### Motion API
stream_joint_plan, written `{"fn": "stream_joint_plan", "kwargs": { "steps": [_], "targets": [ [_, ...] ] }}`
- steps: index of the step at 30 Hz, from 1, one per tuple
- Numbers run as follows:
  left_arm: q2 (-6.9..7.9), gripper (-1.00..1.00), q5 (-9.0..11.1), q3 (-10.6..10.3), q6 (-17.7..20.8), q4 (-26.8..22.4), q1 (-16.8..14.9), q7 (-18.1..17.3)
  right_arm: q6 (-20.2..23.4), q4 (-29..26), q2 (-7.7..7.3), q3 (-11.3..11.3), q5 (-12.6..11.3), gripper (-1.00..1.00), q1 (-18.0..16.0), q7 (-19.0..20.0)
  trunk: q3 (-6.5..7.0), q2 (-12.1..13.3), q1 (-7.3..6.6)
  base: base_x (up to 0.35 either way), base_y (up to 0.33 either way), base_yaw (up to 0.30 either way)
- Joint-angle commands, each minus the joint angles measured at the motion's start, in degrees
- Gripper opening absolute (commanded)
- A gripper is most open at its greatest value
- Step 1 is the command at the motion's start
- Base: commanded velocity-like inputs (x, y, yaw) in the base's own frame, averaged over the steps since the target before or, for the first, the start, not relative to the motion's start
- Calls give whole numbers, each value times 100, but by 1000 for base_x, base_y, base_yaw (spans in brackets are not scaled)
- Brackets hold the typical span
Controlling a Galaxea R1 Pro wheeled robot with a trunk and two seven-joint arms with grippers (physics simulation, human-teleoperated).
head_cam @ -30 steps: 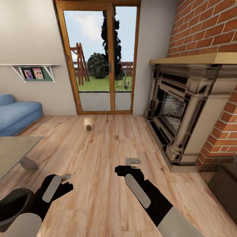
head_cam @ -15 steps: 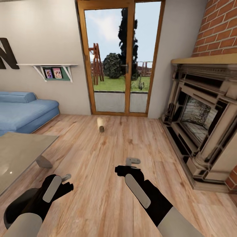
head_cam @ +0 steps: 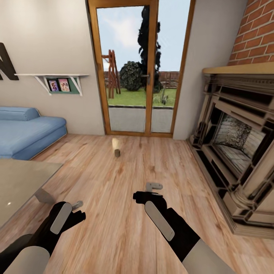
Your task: Place each of the two pumpkins and all three candles from the living room inside a cabinet in the living room (use any cabinet), then make sure every cabinet is closed, and position the cauldron so it is next to a table in the living room.
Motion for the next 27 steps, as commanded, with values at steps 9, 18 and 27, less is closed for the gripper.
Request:
{"fn": "stream_joint_plan", "kwargs": {
  "steps": [9, 18, 27],
  "targets": [
    [-4, 100, 60, -2, 10, -19, -3, 52, 10, -7, 3, 9, -43, 100, -11, -49, -6, -3, 3, 335, 0, 0],
    [-4, 100, 60, -2, 11, -23, -3, 52, 53, 10, -1, 7, -43, 100, -7, -42, -6, -3, 3, 335, 0, 0],
    [-7, 100, 60, -8, 10, -25, -3, 52, 57, 15, 5, 8, -43, 100, -8, -43, -6, -3, 3, 335, 0, 0]
  ]
}}
